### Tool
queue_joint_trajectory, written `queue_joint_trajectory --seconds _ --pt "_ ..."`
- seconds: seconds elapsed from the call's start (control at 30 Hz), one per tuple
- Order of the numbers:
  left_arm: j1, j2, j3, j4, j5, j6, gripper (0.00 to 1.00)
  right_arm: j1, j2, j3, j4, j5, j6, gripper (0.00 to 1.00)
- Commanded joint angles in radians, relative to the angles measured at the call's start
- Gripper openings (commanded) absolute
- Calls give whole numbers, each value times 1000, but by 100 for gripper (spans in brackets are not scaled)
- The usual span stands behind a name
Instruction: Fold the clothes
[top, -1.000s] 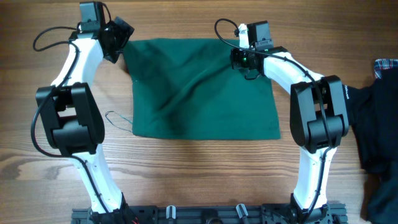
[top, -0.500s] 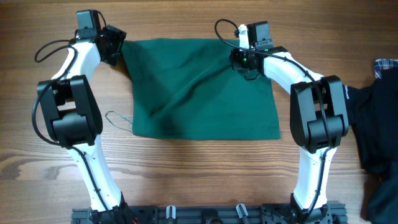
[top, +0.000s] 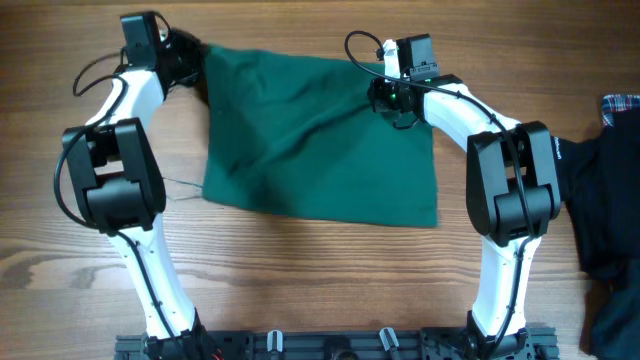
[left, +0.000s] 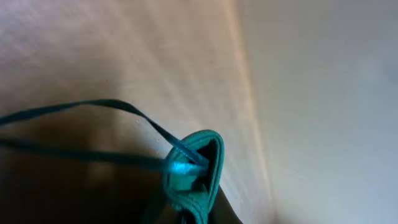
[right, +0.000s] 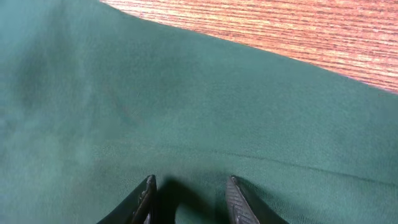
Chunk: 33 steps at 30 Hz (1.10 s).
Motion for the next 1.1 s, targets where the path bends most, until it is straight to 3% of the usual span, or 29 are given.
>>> queue_joint_trajectory --seconds 0.0,0.03,0.13,0.2,0.33,0.57,0.7,0.87,0.9,1.0,1.07 --pt "6 16 6 85 129 171 4 -2 10 -3 -13 18 -17 37" --pt "6 17 6 85 129 233 8 -2 10 -3 -14 18 -17 37" --pt "3 17 6 51 121 542 38 -2 10 -3 -14 18 -18 37" --pt "-2 17 6 26 67 692 50 -2 10 -3 -14 18 -18 37" --pt "-23 17 6 30 -97 899 48 -2 10 -3 -16 18 -17 37" --pt "-24 16 6 255 -150 911 46 -2 11 -10 -21 18 -17 37" --pt "-24 -23 54 237 -89 856 37 -4 -46 57 18 21 -10 39" --pt "-86 -128 78 47 -82 813 35 -4 -88 198 14 73 101 40" --pt "-131 -123 76 -65 -117 813 35 -5 -83 198 21 117 114 44" --pt "-215 -81 76 -177 -278 874 36 -28 -56 198 13 216 112 58" --pt "-258 -54 76 -245 -290 921 37 -82 -52 198 -49 210 167 58"
